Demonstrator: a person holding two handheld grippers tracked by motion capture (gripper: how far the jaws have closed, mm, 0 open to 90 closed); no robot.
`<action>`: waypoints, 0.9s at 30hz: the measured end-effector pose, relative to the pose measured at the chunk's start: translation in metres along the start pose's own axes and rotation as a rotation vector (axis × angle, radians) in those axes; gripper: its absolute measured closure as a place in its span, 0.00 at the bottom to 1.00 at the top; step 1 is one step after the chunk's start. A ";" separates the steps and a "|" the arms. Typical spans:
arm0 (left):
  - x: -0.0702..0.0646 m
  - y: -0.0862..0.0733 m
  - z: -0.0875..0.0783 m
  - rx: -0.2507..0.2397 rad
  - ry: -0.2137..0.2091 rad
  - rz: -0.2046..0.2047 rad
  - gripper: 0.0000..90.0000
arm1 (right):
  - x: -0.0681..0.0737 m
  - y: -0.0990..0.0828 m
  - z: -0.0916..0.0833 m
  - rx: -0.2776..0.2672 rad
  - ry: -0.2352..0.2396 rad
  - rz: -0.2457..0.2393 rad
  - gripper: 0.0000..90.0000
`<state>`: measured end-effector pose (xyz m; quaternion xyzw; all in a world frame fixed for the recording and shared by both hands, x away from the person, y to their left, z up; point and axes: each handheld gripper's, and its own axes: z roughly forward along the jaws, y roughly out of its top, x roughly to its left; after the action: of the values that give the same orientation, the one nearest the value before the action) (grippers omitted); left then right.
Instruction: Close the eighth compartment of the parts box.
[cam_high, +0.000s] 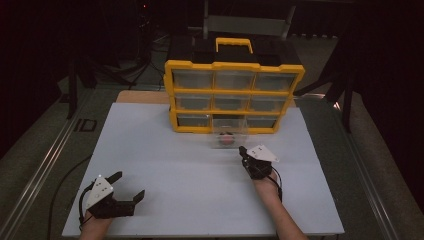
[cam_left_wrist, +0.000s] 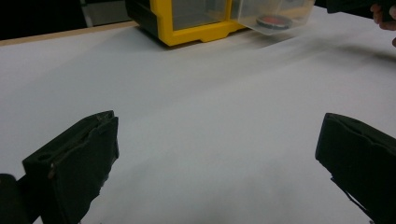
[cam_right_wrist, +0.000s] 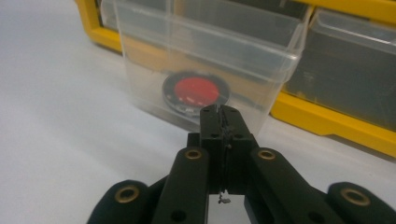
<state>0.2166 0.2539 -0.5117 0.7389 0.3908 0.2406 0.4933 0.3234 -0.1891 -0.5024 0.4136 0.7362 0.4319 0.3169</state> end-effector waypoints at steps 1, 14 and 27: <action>0.000 0.000 0.000 0.000 0.000 0.000 0.00 | -0.001 0.001 -0.001 -0.006 -0.004 0.002 0.99; 0.000 0.000 0.000 0.000 -0.002 -0.005 0.00 | -0.005 0.004 0.004 0.014 -0.062 -0.009 1.00; 0.001 0.000 0.000 -0.002 -0.003 -0.007 0.00 | -0.003 0.009 0.017 0.048 -0.042 -0.010 1.00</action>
<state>0.2171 0.2544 -0.5118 0.7373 0.3923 0.2380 0.4958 0.3422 -0.1827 -0.5015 0.4266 0.7415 0.4037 0.3244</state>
